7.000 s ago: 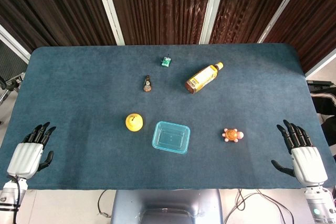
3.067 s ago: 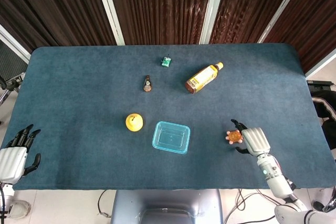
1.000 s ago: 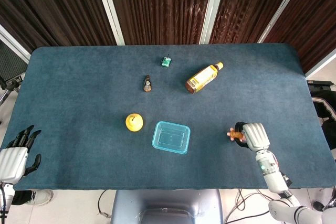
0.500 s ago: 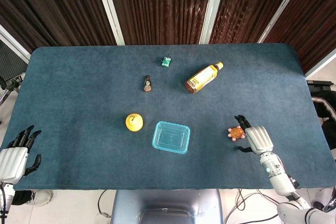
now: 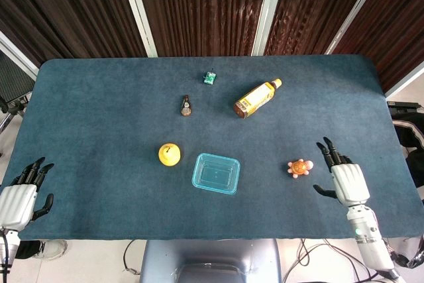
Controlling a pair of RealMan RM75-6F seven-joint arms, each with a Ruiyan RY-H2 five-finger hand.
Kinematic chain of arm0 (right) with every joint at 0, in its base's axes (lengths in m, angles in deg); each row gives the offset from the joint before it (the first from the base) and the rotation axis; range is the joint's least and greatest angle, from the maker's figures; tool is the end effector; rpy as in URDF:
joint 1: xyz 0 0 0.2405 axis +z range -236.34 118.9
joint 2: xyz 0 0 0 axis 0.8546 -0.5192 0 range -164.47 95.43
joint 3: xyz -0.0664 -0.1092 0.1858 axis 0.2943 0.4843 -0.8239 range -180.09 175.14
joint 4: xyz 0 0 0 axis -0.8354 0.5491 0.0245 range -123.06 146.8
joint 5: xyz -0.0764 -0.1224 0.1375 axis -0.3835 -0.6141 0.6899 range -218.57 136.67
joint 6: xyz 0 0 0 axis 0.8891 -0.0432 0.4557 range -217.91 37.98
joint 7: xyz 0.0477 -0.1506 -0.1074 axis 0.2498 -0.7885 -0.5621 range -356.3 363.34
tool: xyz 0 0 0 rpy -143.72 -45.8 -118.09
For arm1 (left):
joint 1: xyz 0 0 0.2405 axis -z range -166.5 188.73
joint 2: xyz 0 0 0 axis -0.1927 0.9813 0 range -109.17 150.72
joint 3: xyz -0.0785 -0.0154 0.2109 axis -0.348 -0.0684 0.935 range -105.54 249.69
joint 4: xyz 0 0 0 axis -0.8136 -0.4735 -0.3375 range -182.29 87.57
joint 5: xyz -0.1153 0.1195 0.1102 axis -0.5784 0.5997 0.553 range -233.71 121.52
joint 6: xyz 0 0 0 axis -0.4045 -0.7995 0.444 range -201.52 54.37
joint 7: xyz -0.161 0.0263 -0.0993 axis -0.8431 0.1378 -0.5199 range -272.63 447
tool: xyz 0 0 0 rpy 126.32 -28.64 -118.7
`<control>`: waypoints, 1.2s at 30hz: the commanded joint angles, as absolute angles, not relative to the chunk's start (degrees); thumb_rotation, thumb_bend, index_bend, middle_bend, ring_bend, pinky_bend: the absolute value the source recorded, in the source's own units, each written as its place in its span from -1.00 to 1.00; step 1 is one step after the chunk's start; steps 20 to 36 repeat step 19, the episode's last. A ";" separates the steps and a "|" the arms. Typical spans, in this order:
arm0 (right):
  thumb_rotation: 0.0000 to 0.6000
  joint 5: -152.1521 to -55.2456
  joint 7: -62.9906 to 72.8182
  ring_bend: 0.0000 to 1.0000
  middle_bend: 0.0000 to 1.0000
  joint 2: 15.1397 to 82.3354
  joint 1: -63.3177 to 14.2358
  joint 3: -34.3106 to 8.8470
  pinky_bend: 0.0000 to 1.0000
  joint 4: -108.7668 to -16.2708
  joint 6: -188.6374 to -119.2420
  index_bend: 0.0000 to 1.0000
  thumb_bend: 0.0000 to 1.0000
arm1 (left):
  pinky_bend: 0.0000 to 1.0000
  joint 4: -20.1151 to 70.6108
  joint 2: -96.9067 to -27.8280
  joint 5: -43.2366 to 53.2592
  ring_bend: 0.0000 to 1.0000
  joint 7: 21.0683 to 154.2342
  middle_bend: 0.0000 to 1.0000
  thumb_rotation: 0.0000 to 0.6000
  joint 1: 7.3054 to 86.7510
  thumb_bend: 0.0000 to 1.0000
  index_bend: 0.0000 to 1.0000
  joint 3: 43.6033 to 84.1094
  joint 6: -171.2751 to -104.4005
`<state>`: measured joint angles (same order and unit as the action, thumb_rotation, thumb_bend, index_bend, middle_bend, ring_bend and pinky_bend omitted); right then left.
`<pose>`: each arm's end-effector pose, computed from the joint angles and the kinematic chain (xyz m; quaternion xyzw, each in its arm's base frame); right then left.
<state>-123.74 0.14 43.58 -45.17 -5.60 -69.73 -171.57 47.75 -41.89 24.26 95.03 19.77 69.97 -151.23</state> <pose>-0.2640 -0.2686 0.0924 0.6175 -0.3734 0.4043 0.5620 -0.2844 0.2382 0.1397 -0.6290 -0.3958 -0.3171 0.5892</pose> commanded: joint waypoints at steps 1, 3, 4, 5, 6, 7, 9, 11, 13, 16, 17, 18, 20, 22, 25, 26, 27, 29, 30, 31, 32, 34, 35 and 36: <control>1.00 -122.58 -3.65 -1.00 -1.00 38.69 -50.23 -5.71 -0.90 -77.01 -176.73 -1.00 -0.87 | -0.44 47.93 -41.92 24.29 -0.84 95.24 -1.00 1.00 19.85 -0.06 -0.73 70.01 -151.14; 1.00 -122.02 -4.89 -1.00 -1.00 37.38 -51.58 -5.54 -0.91 -78.90 -177.95 -1.00 -0.86 | -0.44 48.10 -41.99 24.40 -0.84 95.50 -1.00 1.00 19.91 -0.07 -0.73 70.01 -151.20; 1.00 -122.00 -5.31 -1.00 -1.00 37.04 -51.91 -5.47 -0.92 -79.37 -178.21 -1.00 -0.84 | -0.44 48.13 -42.04 24.43 -0.84 95.60 -1.00 1.00 19.92 -0.07 -0.73 70.00 -151.25; 1.00 -121.94 -5.69 -1.00 -1.00 36.71 -52.28 -5.38 -0.93 -79.73 -178.50 -1.00 -0.83 | -0.44 48.15 -42.10 24.49 -0.84 95.74 -1.00 1.00 19.93 -0.06 -0.73 70.01 -151.31; 1.00 -121.95 -5.99 -1.00 -1.00 36.43 -52.60 -5.29 -0.94 -80.06 -178.72 -1.00 -0.82 | -0.44 48.18 -42.15 24.57 -0.84 95.90 -1.00 1.00 19.92 -0.06 -0.73 70.05 -151.38; 1.00 -122.26 -6.26 -1.00 -1.00 36.17 -52.95 -5.09 -0.95 -80.34 -179.02 -1.00 -0.81 | -0.44 48.28 -42.18 24.69 -0.84 96.06 -1.00 1.00 19.88 -0.06 -0.73 70.12 -151.48; 1.00 -122.90 -6.79 -1.00 -1.00 35.98 -53.39 -4.80 -0.96 -80.37 -179.38 -1.00 -0.80 | -0.44 48.44 -42.22 25.07 -0.84 96.16 -1.00 1.00 19.80 -0.06 -0.73 70.22 -151.79; 1.00 -123.23 -7.23 -1.00 -1.00 36.05 -53.58 -4.63 -0.96 -80.12 -179.25 -1.00 -0.80 | -0.44 48.43 -42.28 25.33 -0.84 96.28 -1.00 1.00 19.73 -0.06 -0.73 70.27 -152.09; 1.00 -123.35 -7.63 -1.00 -1.00 36.07 -53.66 -4.54 -0.96 -79.96 -178.86 -1.00 -0.80 | -0.44 48.40 -42.40 25.36 -0.84 96.44 -1.00 1.00 19.68 -0.06 -0.73 70.26 -152.26; 1.00 -123.43 -7.81 -1.00 -1.00 36.05 -53.76 -4.54 -0.96 -80.04 -178.45 -1.00 -0.80 | -0.44 48.41 -42.51 25.40 -0.84 96.64 -1.00 1.00 19.68 -0.06 -0.73 70.28 -152.33; 1.00 -123.53 -7.74 -1.00 -1.00 36.03 -53.80 -4.60 -0.96 -80.10 -178.38 -1.00 -0.80 | -0.44 48.41 -42.54 25.46 -0.84 96.71 -1.00 1.00 19.69 -0.06 -0.73 70.30 -152.35; 1.00 -123.59 -7.71 -1.00 -1.00 36.04 -53.85 -4.67 -0.96 -80.09 -178.39 -1.00 -0.80 | -0.44 48.45 -42.54 25.52 -0.84 96.76 -1.00 1.00 19.68 -0.06 -0.73 70.34 -152.35; 1.00 -123.64 -7.71 -1.00 -1.00 36.09 -53.91 -4.73 -0.96 -80.07 -178.42 -1.00 -0.80 | -0.44 48.51 -42.51 25.62 -0.84 96.79 -1.00 1.00 19.67 -0.06 -0.73 70.42 -152.35; 1.00 -123.64 -7.71 -1.00 -1.00 36.09 -53.91 -4.73 -0.96 -80.07 -178.42 -1.00 -0.80 | -0.44 48.51 -42.51 25.62 -0.84 96.79 -1.00 1.00 19.67 -0.06 -0.73 70.42 -152.35; 1.00 -123.64 -7.71 -1.00 -1.00 36.09 -53.91 -4.73 -0.96 -80.07 -178.42 -1.00 -0.80 | -0.44 48.51 -42.51 25.62 -0.84 96.79 -1.00 1.00 19.67 -0.06 -0.73 70.42 -152.35; 1.00 -123.64 -7.71 -1.00 -1.00 36.09 -53.91 -4.73 -0.96 -80.07 -178.42 -1.00 -0.80 | -0.44 48.51 -42.51 25.62 -0.84 96.79 -1.00 1.00 19.67 -0.06 -0.73 70.42 -152.35; 1.00 -123.64 -7.71 -1.00 -1.00 36.09 -53.91 -4.73 -0.96 -80.07 -178.42 -1.00 -0.80 | -0.44 48.51 -42.51 25.62 -0.84 96.79 -1.00 1.00 19.67 -0.06 -0.73 70.42 -152.35; 1.00 -123.64 -7.71 -1.00 -1.00 36.09 -53.91 -4.73 -0.96 -80.07 -178.42 -1.00 -0.80 | -0.44 48.51 -42.51 25.62 -0.84 96.79 -1.00 1.00 19.67 -0.06 -0.73 70.42 -152.35; 1.00 -123.64 -7.71 -1.00 -1.00 36.09 -53.91 -4.73 -0.96 -80.07 -178.42 -1.00 -0.80 | -0.44 48.51 -42.51 25.62 -0.84 96.79 -1.00 1.00 19.67 -0.06 -0.73 70.42 -152.35; 1.00 -123.64 -7.71 -1.00 -1.00 36.09 -53.91 -4.73 -0.96 -80.07 -178.42 -1.00 -0.80 | -0.44 48.51 -42.51 25.62 -0.84 96.79 -1.00 1.00 19.67 -0.06 -0.73 70.42 -152.35; 1.00 -123.64 -7.71 -1.00 -1.00 36.09 -53.91 -4.73 -0.96 -80.07 -178.42 -1.00 -0.80 | -0.44 48.51 -42.51 25.62 -0.84 96.79 -1.00 1.00 19.67 -0.06 -0.73 70.42 -152.35; 1.00 -123.64 -7.71 -1.00 -1.00 36.09 -53.91 -4.73 -0.96 -80.07 -178.42 -1.00 -0.80 | -0.44 48.51 -42.51 25.62 -0.84 96.79 -1.00 1.00 19.67 -0.06 -0.73 70.42 -152.35; 1.00 -123.64 -7.71 -1.00 -1.00 36.09 -53.91 -4.73 -0.96 -80.07 -178.42 -1.00 -0.80 | -0.44 48.51 -42.51 25.62 -0.84 96.79 -1.00 1.00 19.67 -0.06 -0.73 70.42 -152.35; 1.00 -123.64 -7.71 -1.00 -1.00 36.09 -53.91 -4.73 -0.96 -80.07 -178.42 -1.00 -0.80 | -0.44 48.51 -42.51 25.62 -0.84 96.79 -1.00 1.00 19.67 -0.06 -0.73 70.42 -152.35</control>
